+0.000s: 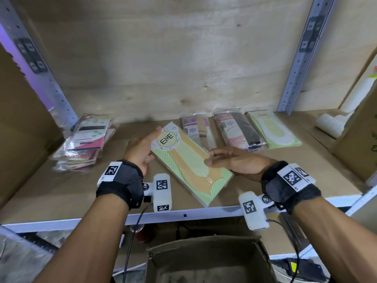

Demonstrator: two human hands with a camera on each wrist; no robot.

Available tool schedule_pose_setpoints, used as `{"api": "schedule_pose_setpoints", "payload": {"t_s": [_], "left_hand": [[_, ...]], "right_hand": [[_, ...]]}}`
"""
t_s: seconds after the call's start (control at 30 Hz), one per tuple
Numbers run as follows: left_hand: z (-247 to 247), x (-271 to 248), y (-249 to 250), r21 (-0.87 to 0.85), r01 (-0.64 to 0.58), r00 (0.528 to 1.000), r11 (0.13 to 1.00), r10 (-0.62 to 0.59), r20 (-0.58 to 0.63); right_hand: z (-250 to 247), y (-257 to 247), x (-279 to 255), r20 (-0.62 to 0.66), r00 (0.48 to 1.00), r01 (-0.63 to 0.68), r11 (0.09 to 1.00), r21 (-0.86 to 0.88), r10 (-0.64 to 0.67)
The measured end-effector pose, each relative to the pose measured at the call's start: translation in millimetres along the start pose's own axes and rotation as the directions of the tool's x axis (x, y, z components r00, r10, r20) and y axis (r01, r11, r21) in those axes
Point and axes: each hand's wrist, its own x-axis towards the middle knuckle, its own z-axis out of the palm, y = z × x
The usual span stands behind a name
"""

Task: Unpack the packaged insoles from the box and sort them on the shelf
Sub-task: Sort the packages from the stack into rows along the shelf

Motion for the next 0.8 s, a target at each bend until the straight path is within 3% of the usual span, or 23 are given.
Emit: {"api": "schedule_pose_setpoints", "payload": {"t_s": [0.07, 0.13, 0.2, 0.3, 0.37, 0.53, 0.67, 0.8], "left_hand": [[-1, 1, 0, -0.031, -0.003, 0.999, 1.0, 0.001, -0.045], [-3, -2, 1, -0.052, 0.007, 1.0, 0.999, -0.007, 0.0], [0, -9, 1, 0.011, 0.018, 0.991, 1.0, -0.019, 0.134], [14, -22, -4, 0.174, -0.029, 0.938, 0.984, -0.034, 0.345], [25, -26, -8, 0.247, -0.092, 0.914, 0.965, -0.017, 0.405], [48, -22, -3, 0.228, -0.148, 0.918, 0.962, 0.048, 0.393], [81, -14, 0, 0.259, -0.186, 0.891, 0.948, 0.051, 0.451], [136, -5, -5, 0.313, -0.197, 0.894, 0.929, 0.039, 0.446]], "right_hand": [[-4, 1, -3, 0.08, 0.997, -0.016, 1.0, 0.003, 0.016], [-4, -3, -6, 0.067, 0.998, 0.014, 1.0, 0.009, -0.014], [-5, -6, -5, -0.019, 0.997, 0.072, 0.997, 0.039, -0.071], [-7, -8, -1, -0.148, 0.984, 0.115, 0.986, 0.121, -0.097], [-9, -8, 0, -0.183, 0.979, 0.124, 0.98, 0.154, -0.095], [-27, -12, 3, -0.384, 0.919, 0.162, 0.975, 0.155, -0.092], [-54, -13, -4, -0.538, 0.84, 0.216, 0.955, 0.201, -0.077], [-97, -7, -27, -0.549, 0.834, 0.163, 0.972, 0.169, -0.044]]}}
